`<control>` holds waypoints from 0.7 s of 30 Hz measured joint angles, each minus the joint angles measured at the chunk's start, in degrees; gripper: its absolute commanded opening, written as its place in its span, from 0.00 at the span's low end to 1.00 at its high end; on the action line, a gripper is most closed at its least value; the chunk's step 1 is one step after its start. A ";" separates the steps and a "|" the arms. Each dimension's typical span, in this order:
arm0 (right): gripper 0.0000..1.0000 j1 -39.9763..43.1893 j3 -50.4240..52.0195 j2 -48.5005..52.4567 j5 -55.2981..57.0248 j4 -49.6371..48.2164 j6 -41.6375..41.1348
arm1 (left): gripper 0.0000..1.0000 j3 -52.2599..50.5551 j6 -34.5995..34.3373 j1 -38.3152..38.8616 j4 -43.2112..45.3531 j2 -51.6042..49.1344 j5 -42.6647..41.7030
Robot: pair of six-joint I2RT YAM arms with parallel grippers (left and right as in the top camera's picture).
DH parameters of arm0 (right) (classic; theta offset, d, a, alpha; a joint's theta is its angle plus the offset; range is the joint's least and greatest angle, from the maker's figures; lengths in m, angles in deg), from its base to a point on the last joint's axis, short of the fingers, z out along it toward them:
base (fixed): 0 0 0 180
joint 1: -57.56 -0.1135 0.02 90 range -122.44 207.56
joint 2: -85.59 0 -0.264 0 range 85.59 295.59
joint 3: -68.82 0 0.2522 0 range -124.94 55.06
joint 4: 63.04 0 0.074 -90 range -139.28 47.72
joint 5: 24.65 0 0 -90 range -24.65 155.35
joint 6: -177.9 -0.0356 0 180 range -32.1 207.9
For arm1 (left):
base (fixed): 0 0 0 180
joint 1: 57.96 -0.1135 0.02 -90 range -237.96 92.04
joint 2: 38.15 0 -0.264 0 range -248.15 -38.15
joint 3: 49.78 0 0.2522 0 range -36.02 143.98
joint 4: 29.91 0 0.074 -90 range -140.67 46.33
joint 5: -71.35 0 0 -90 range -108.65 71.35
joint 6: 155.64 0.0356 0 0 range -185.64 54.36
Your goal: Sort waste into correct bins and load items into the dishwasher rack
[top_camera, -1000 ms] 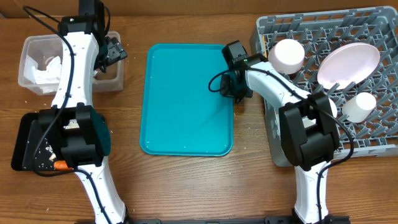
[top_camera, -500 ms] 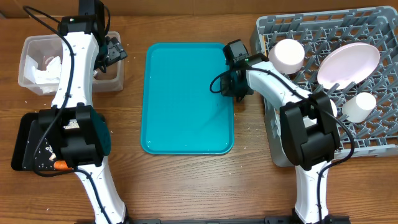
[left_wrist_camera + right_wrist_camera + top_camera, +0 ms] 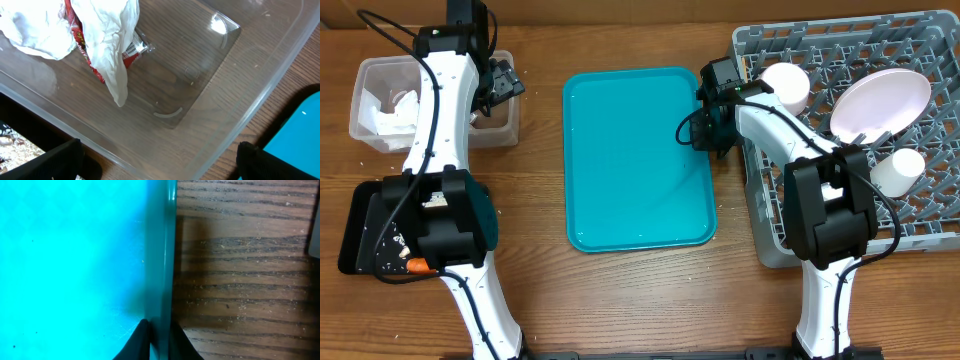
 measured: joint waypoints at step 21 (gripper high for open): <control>0.52 0.42 -14.53 0.15 -2.25 18.99 -2.47 | 1.00 0.00 0.00 0.00 0.00 0.00 0.00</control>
